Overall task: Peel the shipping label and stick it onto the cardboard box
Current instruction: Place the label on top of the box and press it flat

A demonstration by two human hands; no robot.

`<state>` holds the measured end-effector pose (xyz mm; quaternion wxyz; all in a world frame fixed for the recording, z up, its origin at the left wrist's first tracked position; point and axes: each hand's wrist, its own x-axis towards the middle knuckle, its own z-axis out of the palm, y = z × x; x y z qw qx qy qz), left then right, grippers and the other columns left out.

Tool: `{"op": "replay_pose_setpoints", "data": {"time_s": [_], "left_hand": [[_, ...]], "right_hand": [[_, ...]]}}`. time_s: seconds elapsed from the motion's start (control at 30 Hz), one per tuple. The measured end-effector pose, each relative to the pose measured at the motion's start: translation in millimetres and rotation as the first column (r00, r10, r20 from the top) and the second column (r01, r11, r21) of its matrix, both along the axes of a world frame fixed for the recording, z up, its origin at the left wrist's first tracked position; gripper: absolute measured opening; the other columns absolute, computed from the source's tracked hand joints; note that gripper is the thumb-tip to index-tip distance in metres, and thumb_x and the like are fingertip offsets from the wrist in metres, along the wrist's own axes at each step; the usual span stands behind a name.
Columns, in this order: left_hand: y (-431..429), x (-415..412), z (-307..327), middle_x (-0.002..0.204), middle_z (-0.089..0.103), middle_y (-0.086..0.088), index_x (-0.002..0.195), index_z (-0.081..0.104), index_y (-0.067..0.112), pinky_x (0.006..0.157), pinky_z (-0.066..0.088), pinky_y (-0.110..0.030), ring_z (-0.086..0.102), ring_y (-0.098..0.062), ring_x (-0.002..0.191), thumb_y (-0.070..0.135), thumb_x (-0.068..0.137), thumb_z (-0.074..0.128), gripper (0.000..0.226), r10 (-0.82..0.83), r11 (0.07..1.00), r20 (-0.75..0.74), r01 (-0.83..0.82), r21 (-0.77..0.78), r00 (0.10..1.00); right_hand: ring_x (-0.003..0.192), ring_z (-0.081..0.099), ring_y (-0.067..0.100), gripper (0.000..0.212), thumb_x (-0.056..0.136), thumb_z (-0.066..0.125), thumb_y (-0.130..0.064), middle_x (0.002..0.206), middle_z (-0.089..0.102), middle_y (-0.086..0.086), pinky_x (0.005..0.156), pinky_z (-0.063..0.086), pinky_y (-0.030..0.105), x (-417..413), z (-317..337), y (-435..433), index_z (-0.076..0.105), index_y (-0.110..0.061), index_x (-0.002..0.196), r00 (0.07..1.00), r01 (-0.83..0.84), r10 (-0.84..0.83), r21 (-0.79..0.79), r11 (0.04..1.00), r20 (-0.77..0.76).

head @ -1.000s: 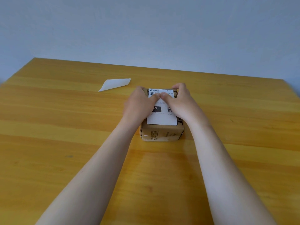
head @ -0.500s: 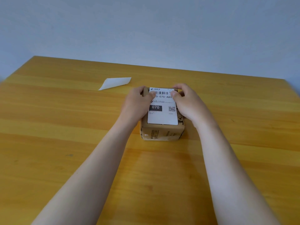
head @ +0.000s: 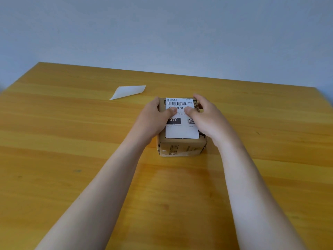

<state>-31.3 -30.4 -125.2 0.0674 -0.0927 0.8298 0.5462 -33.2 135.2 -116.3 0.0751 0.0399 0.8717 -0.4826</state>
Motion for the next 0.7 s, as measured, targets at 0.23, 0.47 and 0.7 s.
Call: {"op": "replay_pose_setpoints", "data": {"time_s": [0.23,0.47,0.7], "left_hand": [[-3.4,0.2,-0.9,0.115,0.079,0.001,0.130,0.066,0.019,0.082,0.059,-0.036,0.076,-0.022,0.102,0.027,0.111,0.052,0.025,-0.004,0.999,-0.003,0.005,0.052,1.000],[-3.3,-9.1,0.8,0.126,0.075,-0.001,0.142,0.059,0.016,0.076,0.055,-0.030,0.073,-0.018,0.105,0.034,0.110,0.051,0.037,-0.023,0.998,0.015,0.022,0.067,1.000],[1.3,-29.7,4.9,0.119,0.075,0.004,0.130,0.062,0.021,0.079,0.061,-0.033,0.075,-0.016,0.102,0.039,0.100,0.070,0.036,-0.063,0.997,0.017,0.063,0.035,0.998]], "right_hand": [[0.096,0.065,0.004,0.049,0.112,0.038,-0.031,0.136,0.057,-0.012,0.075,0.052,0.025,0.8,-2.5,2.5,0.033,-0.036,0.161,1.000,0.004,-0.004,-0.014,1.000,0.010],[0.095,0.060,0.005,0.067,0.107,0.047,-0.044,0.129,0.044,-0.020,0.079,0.046,0.028,-1.1,1.2,-3.2,0.017,-0.036,0.166,0.998,0.012,-0.010,-0.030,0.999,0.055],[0.114,0.065,0.013,0.081,0.099,0.061,-0.048,0.153,0.050,-0.014,0.095,0.051,0.032,-23.2,1.5,-2.0,0.019,-0.035,0.166,0.999,0.043,-0.043,-0.014,0.999,0.017]]}}
